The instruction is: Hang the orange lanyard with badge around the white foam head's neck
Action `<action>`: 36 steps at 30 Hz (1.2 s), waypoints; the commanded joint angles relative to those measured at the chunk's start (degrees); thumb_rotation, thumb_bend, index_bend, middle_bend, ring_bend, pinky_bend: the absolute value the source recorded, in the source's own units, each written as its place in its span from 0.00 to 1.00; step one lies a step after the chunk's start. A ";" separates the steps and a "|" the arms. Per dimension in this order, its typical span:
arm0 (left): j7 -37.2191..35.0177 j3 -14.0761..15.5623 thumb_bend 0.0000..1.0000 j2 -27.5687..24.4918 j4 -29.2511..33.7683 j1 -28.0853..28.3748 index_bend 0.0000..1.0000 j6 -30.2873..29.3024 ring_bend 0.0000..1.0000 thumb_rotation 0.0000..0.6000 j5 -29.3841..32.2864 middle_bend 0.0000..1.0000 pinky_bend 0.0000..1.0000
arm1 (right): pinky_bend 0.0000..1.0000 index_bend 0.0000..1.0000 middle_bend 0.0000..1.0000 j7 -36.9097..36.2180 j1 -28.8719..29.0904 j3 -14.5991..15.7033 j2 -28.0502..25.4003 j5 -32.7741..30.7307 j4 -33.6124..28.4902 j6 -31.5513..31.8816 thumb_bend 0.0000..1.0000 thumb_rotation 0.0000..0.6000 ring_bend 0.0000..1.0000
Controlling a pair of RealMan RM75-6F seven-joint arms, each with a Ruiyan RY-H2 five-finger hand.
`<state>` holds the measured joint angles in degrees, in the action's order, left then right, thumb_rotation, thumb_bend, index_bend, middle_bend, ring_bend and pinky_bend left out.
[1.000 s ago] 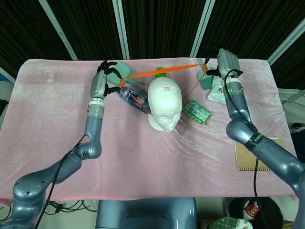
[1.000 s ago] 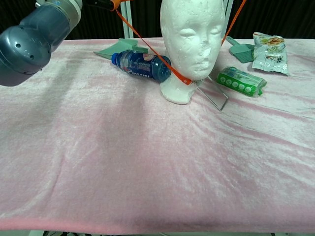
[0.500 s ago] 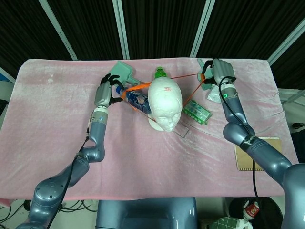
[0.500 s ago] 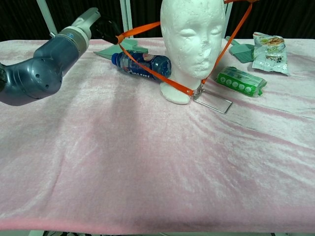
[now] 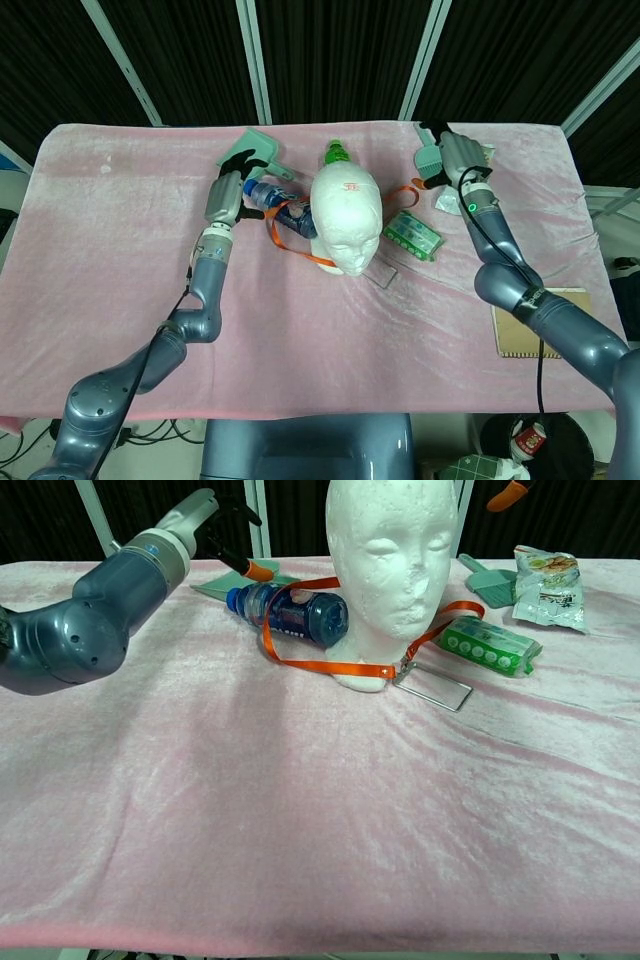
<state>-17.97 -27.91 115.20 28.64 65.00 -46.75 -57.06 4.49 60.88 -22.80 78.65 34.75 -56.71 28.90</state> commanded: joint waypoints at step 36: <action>29.24 25.51 0.12 -50.96 74.83 -45.59 0.26 -37.51 0.00 1.00 -14.21 0.08 0.00 | 0.48 0.29 0.59 5.12 -33.85 15.72 -13.65 19.33 -32.73 38.43 0.40 1.00 0.63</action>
<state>12.79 -4.10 65.16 103.38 21.73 -82.05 -69.18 8.24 27.92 -8.42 63.55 52.60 -88.12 66.52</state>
